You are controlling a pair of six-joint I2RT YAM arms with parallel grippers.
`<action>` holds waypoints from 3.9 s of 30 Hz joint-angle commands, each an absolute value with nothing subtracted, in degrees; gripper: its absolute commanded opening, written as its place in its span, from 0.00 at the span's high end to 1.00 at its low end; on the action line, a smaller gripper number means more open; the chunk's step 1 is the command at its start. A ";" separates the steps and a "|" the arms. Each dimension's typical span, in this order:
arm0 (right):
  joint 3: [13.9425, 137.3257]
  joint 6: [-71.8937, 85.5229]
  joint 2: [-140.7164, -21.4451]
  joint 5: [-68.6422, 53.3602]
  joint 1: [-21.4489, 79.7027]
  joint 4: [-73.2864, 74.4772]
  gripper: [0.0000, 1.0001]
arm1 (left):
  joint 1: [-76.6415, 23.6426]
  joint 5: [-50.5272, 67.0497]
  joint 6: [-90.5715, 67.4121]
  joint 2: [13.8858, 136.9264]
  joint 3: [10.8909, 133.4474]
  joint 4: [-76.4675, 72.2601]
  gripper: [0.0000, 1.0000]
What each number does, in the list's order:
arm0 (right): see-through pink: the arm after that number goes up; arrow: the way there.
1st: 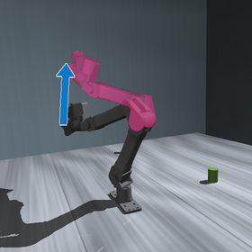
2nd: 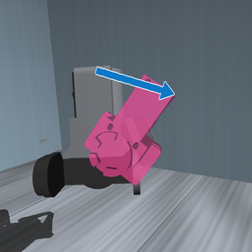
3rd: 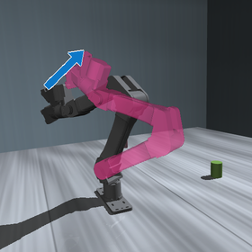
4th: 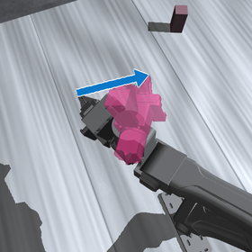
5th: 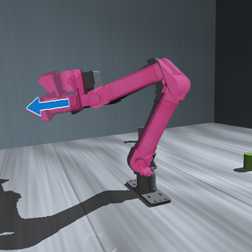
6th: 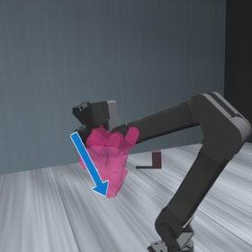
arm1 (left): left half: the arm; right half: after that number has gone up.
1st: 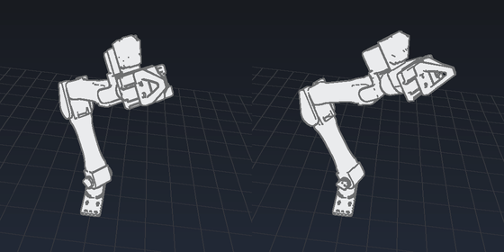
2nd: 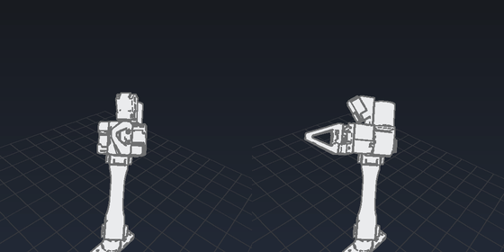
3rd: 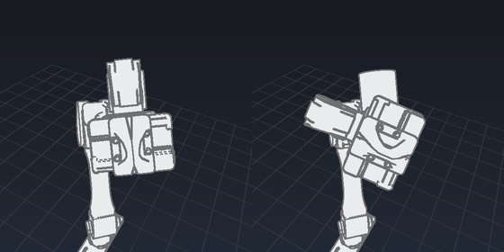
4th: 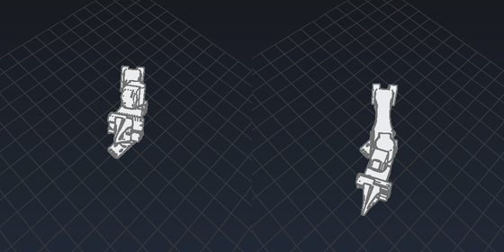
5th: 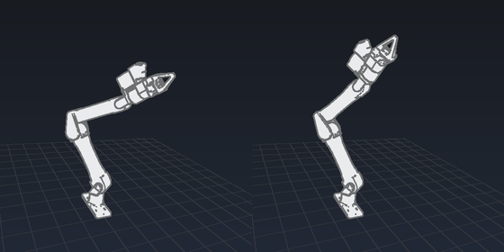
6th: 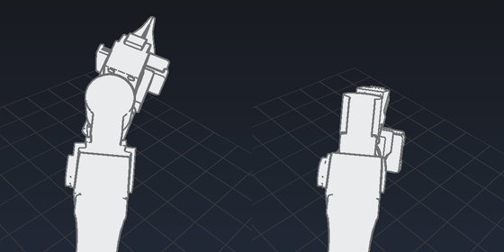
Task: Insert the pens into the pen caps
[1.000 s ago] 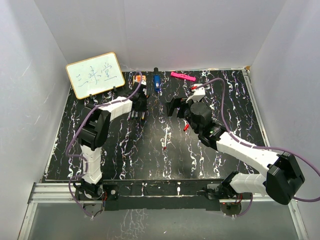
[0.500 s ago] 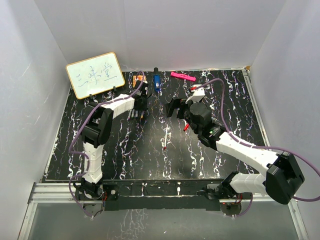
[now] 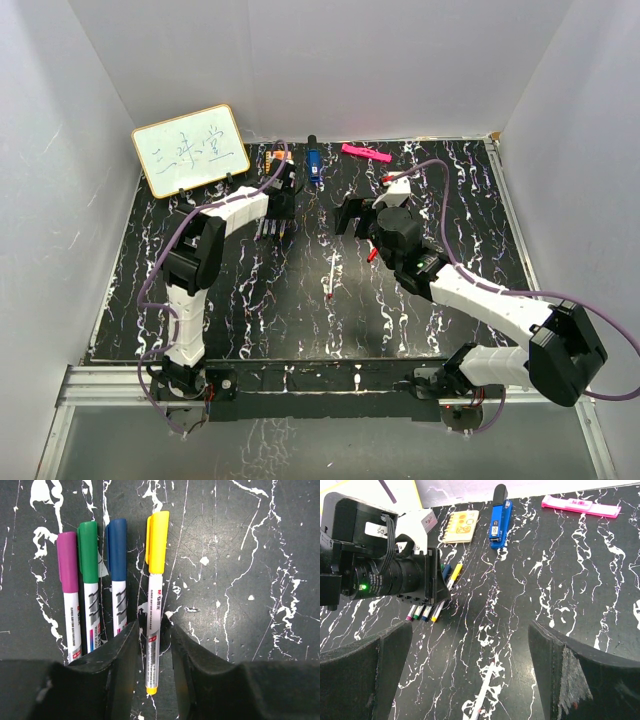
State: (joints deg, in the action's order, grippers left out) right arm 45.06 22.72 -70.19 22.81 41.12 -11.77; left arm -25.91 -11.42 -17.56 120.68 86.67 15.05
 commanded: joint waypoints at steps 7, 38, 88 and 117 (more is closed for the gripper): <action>43.70 24.61 -68.82 28.44 41.09 -14.47 0.02 | -25.58 -10.12 -18.22 115.01 86.65 14.60 0.60; 38.59 36.18 -68.87 26.20 26.80 -7.54 0.27 | -46.96 -2.39 -22.24 105.49 72.71 23.74 0.46; 38.01 37.98 -69.21 24.26 26.81 -7.78 0.28 | -44.78 -5.94 -15.13 117.94 72.72 36.08 0.66; 39.94 40.22 -74.74 24.28 26.83 0.19 0.34 | -42.80 -4.01 -10.11 123.46 74.88 40.87 1.00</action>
